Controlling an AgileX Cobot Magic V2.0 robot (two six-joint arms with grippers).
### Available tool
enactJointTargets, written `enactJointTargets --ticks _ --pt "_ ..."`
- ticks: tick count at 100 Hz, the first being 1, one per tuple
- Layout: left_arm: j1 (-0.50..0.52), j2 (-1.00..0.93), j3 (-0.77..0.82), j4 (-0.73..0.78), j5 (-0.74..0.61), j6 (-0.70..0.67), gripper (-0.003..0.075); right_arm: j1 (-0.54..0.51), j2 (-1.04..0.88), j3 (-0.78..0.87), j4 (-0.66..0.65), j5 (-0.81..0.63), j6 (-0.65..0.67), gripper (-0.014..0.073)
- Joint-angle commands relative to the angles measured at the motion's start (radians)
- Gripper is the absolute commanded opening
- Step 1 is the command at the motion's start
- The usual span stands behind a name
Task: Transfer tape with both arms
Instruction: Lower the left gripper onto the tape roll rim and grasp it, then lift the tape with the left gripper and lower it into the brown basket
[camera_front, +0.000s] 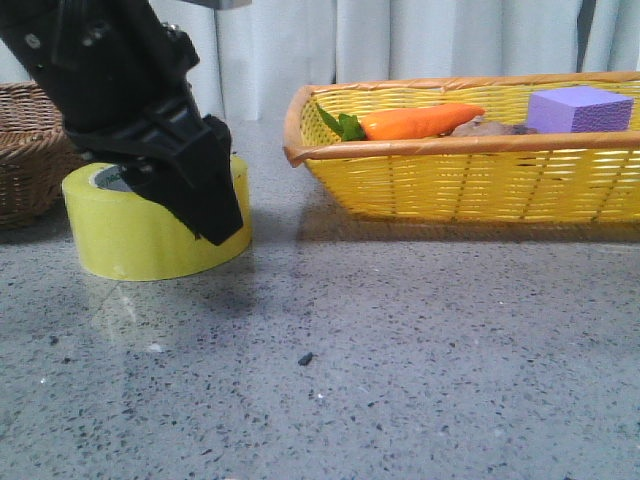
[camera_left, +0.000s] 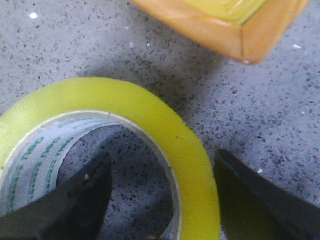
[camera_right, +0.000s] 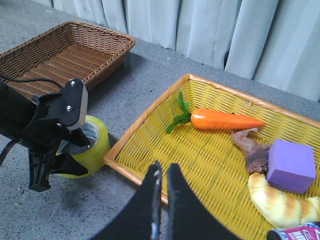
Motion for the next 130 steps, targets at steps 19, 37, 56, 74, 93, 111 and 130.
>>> enactJointTargets --ticks 19,37,56,74,93,111,130 --pt "-0.008 -0.016 -0.034 0.013 -0.033 0.001 0.0291 -0.002 -0.002 -0.023 -0.041 -0.063 0.001 -0.0073" --pt "-0.008 -0.016 -0.034 0.013 -0.031 0.001 0.0161 -0.002 -0.002 -0.023 -0.041 -0.055 0.001 -0.0073" --pt "-0.008 -0.016 -0.061 0.014 0.012 0.001 0.0148 -0.002 -0.002 -0.023 -0.041 -0.04 0.001 -0.0073" --pt "-0.008 -0.023 -0.159 0.03 0.083 0.001 0.0148 -0.002 -0.002 -0.023 -0.041 -0.04 0.001 -0.0073" --pt "-0.008 -0.023 -0.307 0.072 0.182 0.001 0.0147 -0.002 -0.002 -0.023 -0.041 -0.039 0.001 -0.0073" --pt "0.045 -0.032 -0.419 0.128 0.223 0.001 0.0147 -0.002 -0.002 -0.023 -0.041 -0.039 0.001 -0.0073" --pt "0.192 -0.072 -0.451 0.128 0.241 0.001 0.0147 -0.002 -0.002 -0.023 -0.041 -0.039 0.001 -0.0073"
